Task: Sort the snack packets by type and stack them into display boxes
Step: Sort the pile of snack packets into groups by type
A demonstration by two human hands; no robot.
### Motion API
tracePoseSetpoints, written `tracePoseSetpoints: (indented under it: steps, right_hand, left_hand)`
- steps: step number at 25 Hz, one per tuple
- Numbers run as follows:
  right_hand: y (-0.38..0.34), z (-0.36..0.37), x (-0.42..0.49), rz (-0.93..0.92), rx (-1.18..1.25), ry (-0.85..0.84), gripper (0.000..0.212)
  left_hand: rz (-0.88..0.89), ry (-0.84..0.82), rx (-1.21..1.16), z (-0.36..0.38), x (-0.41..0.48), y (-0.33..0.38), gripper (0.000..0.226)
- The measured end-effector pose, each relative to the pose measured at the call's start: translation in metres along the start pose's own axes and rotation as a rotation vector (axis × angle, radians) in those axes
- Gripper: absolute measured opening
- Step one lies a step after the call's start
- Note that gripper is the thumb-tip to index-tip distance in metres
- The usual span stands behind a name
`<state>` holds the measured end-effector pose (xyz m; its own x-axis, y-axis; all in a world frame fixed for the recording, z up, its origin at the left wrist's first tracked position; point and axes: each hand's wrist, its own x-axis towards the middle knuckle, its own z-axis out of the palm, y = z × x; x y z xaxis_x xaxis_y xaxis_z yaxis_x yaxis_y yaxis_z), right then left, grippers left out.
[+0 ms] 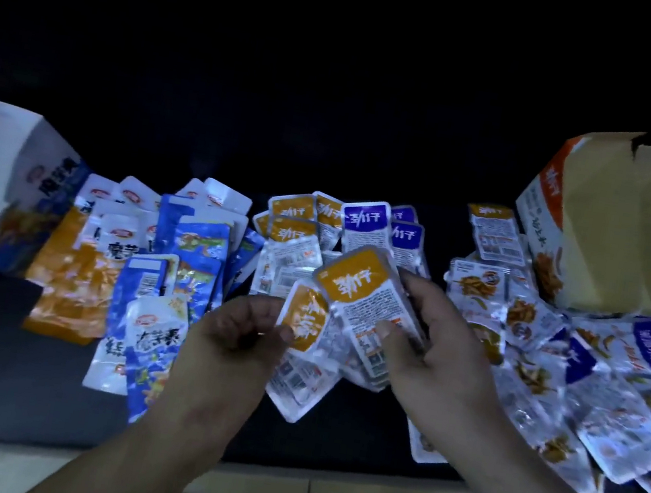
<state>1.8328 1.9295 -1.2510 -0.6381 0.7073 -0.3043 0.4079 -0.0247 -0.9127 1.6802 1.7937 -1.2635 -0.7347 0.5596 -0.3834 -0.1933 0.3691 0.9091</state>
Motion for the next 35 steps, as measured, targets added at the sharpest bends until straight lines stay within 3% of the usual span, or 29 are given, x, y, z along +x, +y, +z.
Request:
tracePoseSetpoints:
  steps: [4,9,11,13,16,20,24,29,35]
  right_hand:
    - [0.008,0.042,0.005,0.099,0.031,-0.004,0.053]
    - [0.020,0.076,-0.010,0.114,-0.226,0.049,0.063]
    - [0.018,0.077,-0.013,0.058,-0.343,0.041,0.061]
    - [0.018,0.073,-0.012,0.035,-0.417,0.051,0.057]
    - [0.016,0.072,-0.013,0.097,-0.312,0.045,0.054]
    - [0.005,0.079,-0.027,0.187,-0.175,-0.086,0.059]
    - [0.009,0.076,-0.027,0.296,0.013,-0.116,0.065]
    - [0.010,0.072,-0.020,0.241,0.047,-0.207,0.077]
    - [0.026,0.036,-0.006,0.167,-0.013,-0.154,0.055]
  left_hand:
    - [-0.034,0.169,-0.104,-0.029,0.004,-0.010,0.043]
    - [0.046,-0.035,0.184,-0.027,-0.010,-0.025,0.063]
    - [0.136,-0.123,0.274,-0.030,-0.011,-0.024,0.060]
    - [0.116,-0.155,0.295,-0.031,-0.012,-0.026,0.058]
    - [0.049,-0.153,0.383,-0.028,-0.018,-0.034,0.075]
    - [0.287,-0.266,0.614,-0.028,-0.018,-0.051,0.098]
    - [0.327,-0.140,0.654,-0.030,-0.013,-0.057,0.094]
    - [0.395,-0.096,0.714,-0.028,-0.005,-0.063,0.081]
    - [0.514,-0.026,0.677,-0.017,-0.005,-0.054,0.062]
